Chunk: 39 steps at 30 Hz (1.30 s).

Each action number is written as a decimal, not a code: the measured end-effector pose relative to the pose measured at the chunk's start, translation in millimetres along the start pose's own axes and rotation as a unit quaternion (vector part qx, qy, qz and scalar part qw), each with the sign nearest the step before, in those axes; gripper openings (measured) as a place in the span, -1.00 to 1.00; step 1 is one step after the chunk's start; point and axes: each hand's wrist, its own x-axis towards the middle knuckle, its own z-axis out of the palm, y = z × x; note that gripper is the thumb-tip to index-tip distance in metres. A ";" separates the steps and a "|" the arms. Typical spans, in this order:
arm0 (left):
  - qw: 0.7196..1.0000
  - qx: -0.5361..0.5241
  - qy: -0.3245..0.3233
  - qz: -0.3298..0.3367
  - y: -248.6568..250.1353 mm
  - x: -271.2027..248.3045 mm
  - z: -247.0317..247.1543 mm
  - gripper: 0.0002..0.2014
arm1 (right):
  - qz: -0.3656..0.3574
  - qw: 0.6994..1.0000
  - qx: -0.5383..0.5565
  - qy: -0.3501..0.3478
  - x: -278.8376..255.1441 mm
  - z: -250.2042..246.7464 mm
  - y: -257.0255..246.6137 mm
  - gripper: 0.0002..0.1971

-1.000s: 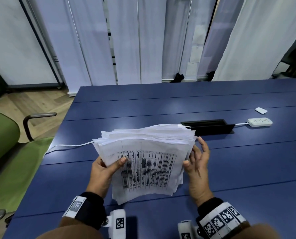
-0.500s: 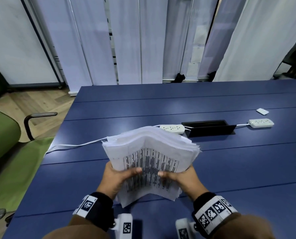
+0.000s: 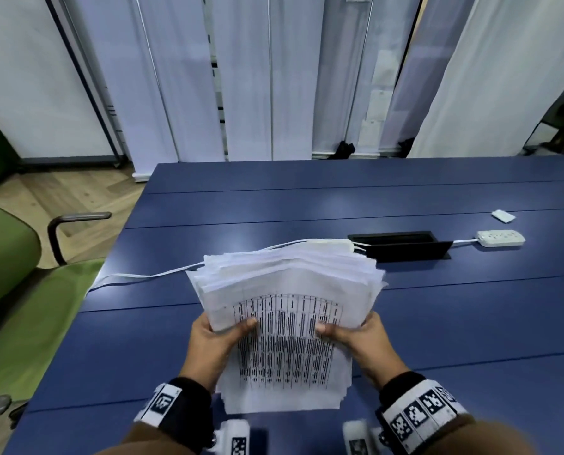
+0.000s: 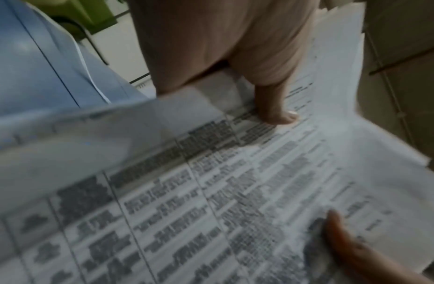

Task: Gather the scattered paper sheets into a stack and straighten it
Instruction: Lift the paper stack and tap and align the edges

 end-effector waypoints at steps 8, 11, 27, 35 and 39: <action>0.982 -0.047 0.024 0.179 67.2 -1.3 37.9 -0.79 | -0.163 0.984 0.045 0.062 -9.7 37.3 -57.8 -0.86; 0.982 -0.048 0.008 0.180 68.0 0.4 27.1 -0.74 | -0.177 0.983 0.037 0.044 -13.1 28.6 -60.8 -0.77; 0.992 -0.057 -0.055 0.101 64.7 -6.9 20.9 -0.65 | -0.142 0.989 0.032 0.013 -10.0 22.3 -53.9 -0.64; 0.998 0.007 -0.059 0.009 19.1 -1.8 -1.9 -0.13 | -0.091 0.995 -0.047 0.014 -13.1 -4.9 -23.9 -0.54; 1.000 0.006 -0.023 -0.007 7.7 -7.7 9.9 -0.53 | -0.042 0.997 -0.043 0.039 -6.7 1.6 -4.9 -0.30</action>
